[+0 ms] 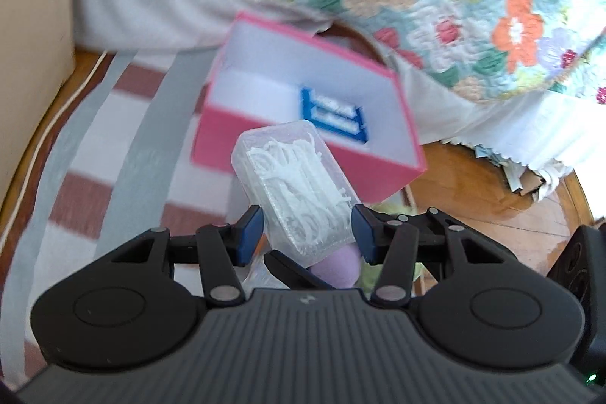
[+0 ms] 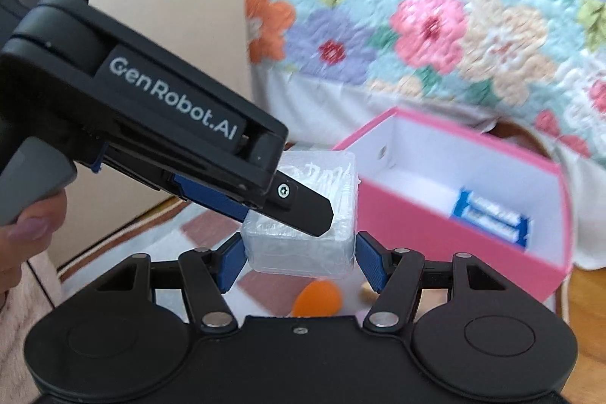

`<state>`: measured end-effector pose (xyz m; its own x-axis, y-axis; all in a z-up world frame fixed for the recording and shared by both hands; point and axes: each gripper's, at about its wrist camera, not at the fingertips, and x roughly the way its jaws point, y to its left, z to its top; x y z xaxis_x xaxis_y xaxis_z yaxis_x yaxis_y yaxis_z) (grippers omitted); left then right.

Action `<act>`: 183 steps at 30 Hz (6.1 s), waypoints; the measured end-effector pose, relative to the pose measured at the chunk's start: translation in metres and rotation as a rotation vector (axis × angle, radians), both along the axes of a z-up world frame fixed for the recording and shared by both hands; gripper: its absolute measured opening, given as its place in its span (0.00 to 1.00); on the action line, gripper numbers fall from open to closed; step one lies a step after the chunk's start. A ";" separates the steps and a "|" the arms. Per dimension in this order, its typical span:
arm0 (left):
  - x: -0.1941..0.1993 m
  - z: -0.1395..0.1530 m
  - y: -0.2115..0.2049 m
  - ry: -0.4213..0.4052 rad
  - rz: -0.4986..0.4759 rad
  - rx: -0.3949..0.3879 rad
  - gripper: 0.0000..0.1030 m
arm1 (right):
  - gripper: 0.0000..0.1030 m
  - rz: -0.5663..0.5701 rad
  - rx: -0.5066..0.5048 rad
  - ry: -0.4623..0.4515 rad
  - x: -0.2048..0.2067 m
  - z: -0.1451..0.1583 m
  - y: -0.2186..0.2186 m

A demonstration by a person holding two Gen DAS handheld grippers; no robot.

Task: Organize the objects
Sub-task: 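Carry the floss case into the pink box beside the wipes and release, then lift the right gripper out of the box and move toward the yarn ball, then lower the right gripper onto the green yarn ball and close it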

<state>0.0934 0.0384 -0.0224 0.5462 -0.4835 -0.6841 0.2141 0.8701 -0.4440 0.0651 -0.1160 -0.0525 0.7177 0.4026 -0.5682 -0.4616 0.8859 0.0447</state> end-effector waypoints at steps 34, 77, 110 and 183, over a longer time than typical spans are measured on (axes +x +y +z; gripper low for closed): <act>0.255 -0.082 -0.088 0.283 -0.051 0.083 0.48 | 0.68 -0.121 0.044 0.541 0.243 -0.063 -0.079; 0.178 0.005 -0.061 0.151 -0.111 0.195 0.56 | 0.57 -0.159 0.028 0.342 0.142 0.018 -0.096; 0.000 0.083 -0.036 0.138 -0.277 0.300 0.61 | 0.76 -0.102 -0.058 0.355 -0.040 0.108 -0.121; 0.048 -0.122 -0.138 0.202 -0.376 -0.136 0.77 | 0.87 -0.439 -0.001 0.347 -0.009 -0.072 -0.155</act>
